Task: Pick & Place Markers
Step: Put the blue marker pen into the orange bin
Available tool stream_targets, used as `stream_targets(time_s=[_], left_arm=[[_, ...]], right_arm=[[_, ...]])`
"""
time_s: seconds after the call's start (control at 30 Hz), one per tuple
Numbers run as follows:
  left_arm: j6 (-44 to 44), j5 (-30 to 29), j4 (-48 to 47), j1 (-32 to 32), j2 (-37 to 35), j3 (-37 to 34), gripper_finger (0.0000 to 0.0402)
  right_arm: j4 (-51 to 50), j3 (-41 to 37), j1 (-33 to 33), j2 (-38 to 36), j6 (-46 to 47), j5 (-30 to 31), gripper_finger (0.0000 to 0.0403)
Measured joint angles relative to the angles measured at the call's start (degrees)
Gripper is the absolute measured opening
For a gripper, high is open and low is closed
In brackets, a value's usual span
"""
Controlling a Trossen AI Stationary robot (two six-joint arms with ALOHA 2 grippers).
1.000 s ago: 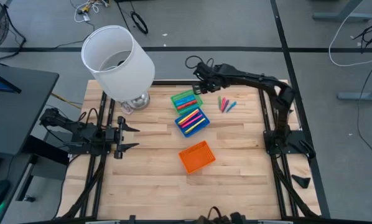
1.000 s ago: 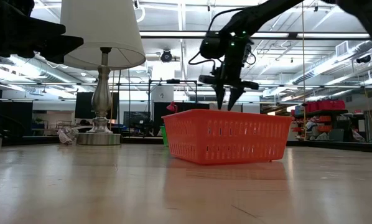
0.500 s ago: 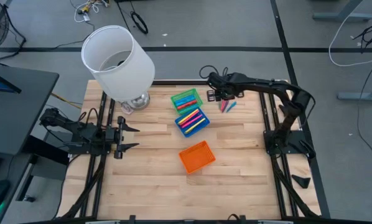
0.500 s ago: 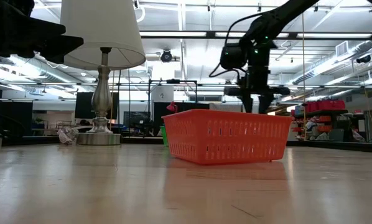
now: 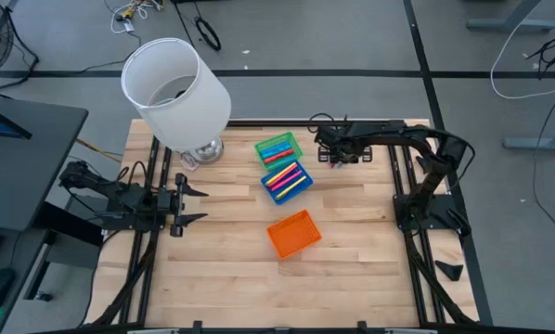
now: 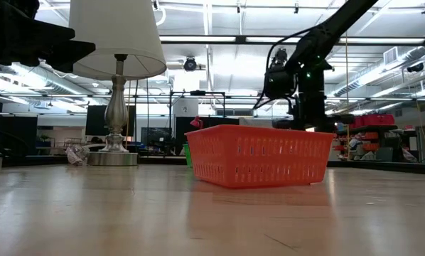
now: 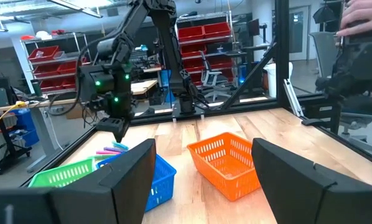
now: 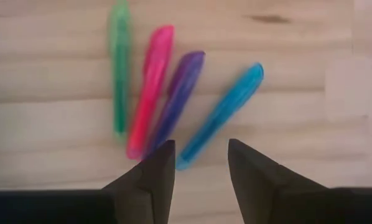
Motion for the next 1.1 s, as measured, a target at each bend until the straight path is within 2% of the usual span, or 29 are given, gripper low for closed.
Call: stream_targets(time_s=[0.23,0.37,1.1], left_arm=[[0.00,0.00,0.00,-0.01,0.01,0.00,0.0273],[0.00,0.00,0.00,-0.01,0.01,0.00,0.0273],[0.02,0.00,0.00,0.01,0.00,0.02,0.0273]], right_arm=[[4.59,-3.97,0.01,0.02,2.29,1.45,0.0149],[6.99,-5.23,0.01,0.02,3.15,4.54,0.0149],[9.28,-7.91,-0.30,0.94,2.63,2.78,0.0149]])
